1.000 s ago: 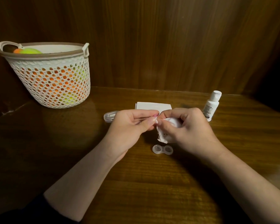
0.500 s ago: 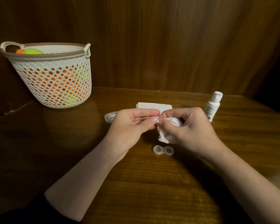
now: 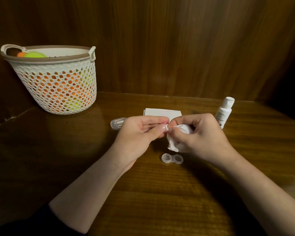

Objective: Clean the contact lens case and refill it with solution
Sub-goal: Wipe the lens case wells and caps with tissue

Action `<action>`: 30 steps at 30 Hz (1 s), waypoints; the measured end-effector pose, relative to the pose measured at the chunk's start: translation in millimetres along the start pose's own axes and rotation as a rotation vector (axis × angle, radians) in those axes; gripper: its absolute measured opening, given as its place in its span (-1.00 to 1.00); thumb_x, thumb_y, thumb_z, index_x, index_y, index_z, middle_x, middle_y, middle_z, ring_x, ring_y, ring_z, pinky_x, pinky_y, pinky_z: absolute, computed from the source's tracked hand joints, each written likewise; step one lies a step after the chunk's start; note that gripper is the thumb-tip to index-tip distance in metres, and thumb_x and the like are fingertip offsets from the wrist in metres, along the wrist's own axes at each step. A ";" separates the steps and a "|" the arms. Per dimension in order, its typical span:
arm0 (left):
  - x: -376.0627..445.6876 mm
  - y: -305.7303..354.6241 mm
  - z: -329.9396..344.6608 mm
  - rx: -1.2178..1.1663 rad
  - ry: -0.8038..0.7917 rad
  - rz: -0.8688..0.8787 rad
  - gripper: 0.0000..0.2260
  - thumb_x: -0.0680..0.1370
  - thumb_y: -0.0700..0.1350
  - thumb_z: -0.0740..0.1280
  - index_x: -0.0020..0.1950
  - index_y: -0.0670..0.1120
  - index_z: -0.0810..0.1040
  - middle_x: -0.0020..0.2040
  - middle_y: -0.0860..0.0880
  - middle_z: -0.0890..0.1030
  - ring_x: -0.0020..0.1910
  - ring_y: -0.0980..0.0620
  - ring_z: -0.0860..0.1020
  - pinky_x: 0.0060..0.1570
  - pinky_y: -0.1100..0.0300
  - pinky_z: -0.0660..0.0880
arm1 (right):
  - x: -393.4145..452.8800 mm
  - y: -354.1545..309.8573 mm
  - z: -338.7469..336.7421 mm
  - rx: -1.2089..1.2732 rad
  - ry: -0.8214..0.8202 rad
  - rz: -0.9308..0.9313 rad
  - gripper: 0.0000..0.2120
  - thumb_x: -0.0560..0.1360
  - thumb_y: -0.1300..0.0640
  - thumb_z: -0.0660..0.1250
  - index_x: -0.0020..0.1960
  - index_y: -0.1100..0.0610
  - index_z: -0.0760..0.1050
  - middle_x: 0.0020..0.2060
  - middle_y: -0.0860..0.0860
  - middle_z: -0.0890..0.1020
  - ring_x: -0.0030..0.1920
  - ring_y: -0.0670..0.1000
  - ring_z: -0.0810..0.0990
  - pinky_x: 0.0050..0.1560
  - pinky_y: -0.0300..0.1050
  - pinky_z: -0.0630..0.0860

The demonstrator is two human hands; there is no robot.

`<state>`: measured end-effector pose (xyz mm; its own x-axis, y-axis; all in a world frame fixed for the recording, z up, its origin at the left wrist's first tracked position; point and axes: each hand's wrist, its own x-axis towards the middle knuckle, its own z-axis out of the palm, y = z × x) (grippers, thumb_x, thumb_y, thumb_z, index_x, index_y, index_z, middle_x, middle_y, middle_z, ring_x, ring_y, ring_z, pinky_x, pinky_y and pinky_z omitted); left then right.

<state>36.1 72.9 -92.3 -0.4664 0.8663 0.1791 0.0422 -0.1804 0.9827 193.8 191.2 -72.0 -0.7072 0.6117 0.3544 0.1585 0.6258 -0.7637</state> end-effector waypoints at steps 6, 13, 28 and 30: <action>0.3 1.9 1.3 0.075 -0.012 0.019 -0.77 0.63 -0.22 0.44 0.17 0.11 0.73 0.11 0.12 0.78 0.12 0.13 0.75 0.11 0.23 0.67 | -3.0 0.7 2.3 0.212 0.041 0.024 -0.92 0.58 0.13 0.54 -0.05 -0.01 0.80 -0.15 -0.11 0.81 -0.10 -0.07 0.77 -0.14 -0.27 0.65; -0.4 6.7 0.6 0.046 0.023 -0.013 -0.80 0.63 -0.20 0.45 0.21 0.01 0.73 0.08 0.03 0.79 0.05 0.06 0.77 0.03 0.23 0.68 | 0.1 3.1 4.5 0.242 0.135 0.136 -0.90 0.54 0.16 0.56 -0.15 0.02 0.78 -0.21 -0.07 0.79 -0.21 -0.12 0.75 -0.30 -0.30 0.63; -4.3 14.6 -0.3 0.202 0.084 -0.038 -0.39 0.54 -0.23 0.56 0.54 0.10 0.49 0.25 0.10 0.74 0.19 0.19 0.71 0.17 0.20 0.67 | -2.6 4.8 6.3 0.231 0.040 0.009 -0.87 0.50 -0.08 0.56 -0.02 -0.05 0.74 -0.10 -0.11 0.78 -0.12 -0.11 0.76 -0.25 -0.31 0.63; -5.6 15.5 0.1 0.231 0.073 -0.034 -0.35 0.55 -0.25 0.55 0.58 0.09 0.46 0.25 0.08 0.74 0.20 0.16 0.71 0.24 0.11 0.66 | -2.8 4.1 6.9 0.198 0.037 -0.007 -0.85 0.48 -0.12 0.57 -0.03 -0.07 0.76 -0.10 -0.15 0.79 -0.07 -0.11 0.76 -0.18 -0.28 0.65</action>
<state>39.5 65.3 -78.1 -0.5332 0.8325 0.1504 0.2224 -0.0336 0.9744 191.7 188.8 -79.8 -0.6818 0.6270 0.3770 0.0126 0.5252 -0.8509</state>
